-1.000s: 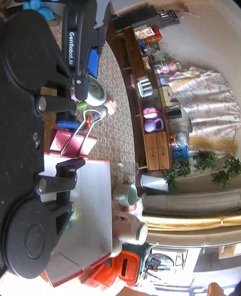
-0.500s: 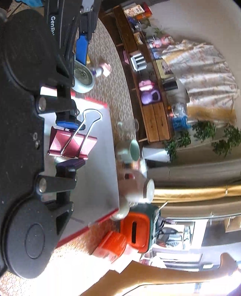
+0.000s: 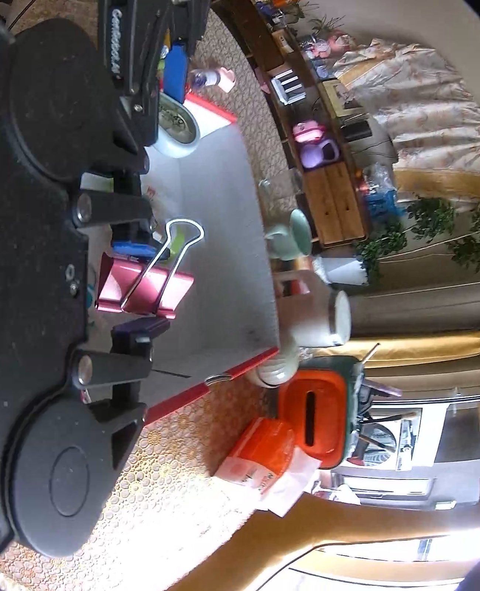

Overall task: Organize rigid objects
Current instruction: 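Carry correction tape with left gripper over the red box while right gripper carries binder clip, then lower tape into box and open left gripper while right gripper releases binder clip inside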

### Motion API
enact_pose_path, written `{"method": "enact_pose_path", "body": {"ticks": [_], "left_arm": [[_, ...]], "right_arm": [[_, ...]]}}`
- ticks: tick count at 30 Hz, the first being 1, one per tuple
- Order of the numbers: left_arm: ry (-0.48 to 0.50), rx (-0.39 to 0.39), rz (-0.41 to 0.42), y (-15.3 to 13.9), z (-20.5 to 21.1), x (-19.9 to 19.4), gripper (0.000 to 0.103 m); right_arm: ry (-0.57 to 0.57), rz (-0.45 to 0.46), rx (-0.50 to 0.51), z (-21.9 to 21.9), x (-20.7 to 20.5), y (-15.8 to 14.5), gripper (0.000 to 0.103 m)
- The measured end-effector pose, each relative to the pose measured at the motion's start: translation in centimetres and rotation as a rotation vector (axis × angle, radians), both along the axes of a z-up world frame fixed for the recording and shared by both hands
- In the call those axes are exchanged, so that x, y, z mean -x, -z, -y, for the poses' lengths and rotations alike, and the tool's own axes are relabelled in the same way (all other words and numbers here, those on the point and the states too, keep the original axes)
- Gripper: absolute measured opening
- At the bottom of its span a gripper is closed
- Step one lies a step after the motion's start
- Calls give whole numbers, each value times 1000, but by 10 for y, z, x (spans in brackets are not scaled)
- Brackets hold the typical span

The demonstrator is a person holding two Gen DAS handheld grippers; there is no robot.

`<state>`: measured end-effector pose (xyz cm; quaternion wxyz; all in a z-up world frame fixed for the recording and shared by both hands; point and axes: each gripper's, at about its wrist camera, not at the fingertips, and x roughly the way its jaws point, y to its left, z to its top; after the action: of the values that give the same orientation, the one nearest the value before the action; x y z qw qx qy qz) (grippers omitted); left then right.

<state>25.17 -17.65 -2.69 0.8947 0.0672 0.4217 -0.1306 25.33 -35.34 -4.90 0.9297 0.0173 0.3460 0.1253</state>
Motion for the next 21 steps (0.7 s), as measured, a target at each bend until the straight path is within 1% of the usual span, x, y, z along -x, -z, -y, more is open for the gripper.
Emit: {"method": "enact_pose_path", "body": {"ticks": [5,9,12,16,21], "left_arm": [[-26,-29,-35,16,9,-26,49],[-20,-55,-68,27,17,-44,49],[-22,-70,-90,36,20,-54,49],[-26,-96,-114,46,22,-64,49],[-31,-86,-155,56,22,-72,50]], "right_arm": [[-17,-23,20,-1,-12,12,33],[-32,-47,44,-6,-23,20,33],[-68,-77,61,-12,-27,25,33],[-99,-105,109,-20,-29,33,33],[-104,-139,135,-22,-29,41,34]]}}
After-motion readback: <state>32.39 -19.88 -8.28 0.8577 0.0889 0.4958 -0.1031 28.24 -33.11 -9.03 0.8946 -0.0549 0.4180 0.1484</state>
